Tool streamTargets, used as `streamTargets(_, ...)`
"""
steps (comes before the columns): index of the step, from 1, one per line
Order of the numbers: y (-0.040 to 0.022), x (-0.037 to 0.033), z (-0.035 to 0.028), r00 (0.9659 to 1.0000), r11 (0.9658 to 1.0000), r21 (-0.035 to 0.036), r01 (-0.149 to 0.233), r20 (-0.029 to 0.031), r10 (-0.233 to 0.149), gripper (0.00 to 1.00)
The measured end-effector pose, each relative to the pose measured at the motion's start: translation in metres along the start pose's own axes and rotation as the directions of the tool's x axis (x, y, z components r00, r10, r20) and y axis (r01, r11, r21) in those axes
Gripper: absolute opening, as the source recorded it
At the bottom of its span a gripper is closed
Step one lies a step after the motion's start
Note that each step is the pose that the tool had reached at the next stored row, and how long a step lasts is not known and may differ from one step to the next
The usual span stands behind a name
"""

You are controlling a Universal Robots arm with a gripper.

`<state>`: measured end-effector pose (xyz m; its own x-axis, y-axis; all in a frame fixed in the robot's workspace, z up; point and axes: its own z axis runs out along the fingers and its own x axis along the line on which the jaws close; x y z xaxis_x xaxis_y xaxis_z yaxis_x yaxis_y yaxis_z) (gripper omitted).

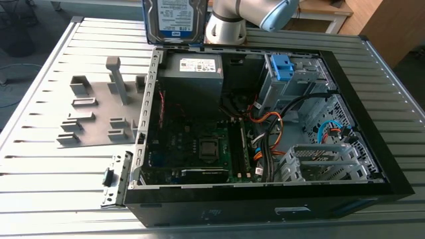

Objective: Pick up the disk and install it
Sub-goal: 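Pick up the disk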

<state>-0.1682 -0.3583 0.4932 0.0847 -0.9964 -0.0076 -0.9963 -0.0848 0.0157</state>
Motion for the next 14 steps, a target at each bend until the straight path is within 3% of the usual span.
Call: streamTargets(14,-0.0027,0.0061,0.0002,1.0000,1.0000,-0.0001,0.000,-0.0001,0.000,0.37)
